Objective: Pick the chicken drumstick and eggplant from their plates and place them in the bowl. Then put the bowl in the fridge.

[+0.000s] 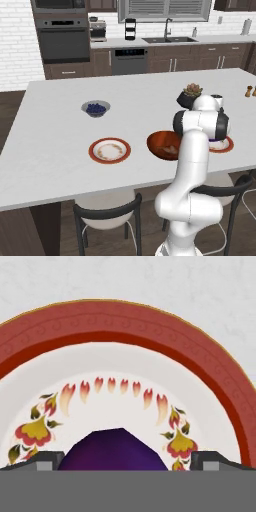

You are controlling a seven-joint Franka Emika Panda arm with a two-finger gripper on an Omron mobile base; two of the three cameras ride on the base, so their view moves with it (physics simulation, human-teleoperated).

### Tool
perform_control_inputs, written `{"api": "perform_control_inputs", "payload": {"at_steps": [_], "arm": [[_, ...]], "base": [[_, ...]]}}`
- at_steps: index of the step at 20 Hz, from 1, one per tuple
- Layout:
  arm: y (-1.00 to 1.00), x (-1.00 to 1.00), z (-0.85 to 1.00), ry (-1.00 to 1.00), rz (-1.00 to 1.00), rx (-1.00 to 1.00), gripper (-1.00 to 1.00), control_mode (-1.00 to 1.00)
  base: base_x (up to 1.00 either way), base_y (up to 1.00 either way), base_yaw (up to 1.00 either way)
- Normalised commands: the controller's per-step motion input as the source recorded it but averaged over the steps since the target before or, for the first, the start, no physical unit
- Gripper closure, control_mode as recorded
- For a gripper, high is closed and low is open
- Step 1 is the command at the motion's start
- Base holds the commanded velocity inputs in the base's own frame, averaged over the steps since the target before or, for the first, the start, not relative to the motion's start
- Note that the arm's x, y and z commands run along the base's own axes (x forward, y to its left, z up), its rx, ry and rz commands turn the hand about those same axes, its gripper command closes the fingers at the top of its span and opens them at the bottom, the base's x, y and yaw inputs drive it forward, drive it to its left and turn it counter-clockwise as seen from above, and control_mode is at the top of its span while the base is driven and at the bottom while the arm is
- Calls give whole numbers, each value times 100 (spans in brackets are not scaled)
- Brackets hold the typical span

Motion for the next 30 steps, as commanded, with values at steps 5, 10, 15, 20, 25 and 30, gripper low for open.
{"api": "perform_control_inputs", "payload": {"at_steps": [5,10,15,20,25,30], "arm": [[-6,-6,-12,0,0,-2,100,-100],[-2,-29,0,0,0,0,100,-100],[0,-27,24,-2,0,0,100,-100],[43,-14,74,-9,0,-1,100,-100],[98,-54,58,-7,0,0,100,-100],[100,-32,19,0,-2,0,100,-100]], "base": [[0,0,0],[0,0,0],[0,0,0],[0,0,0],[0,0,0],[0,0,0]]}}
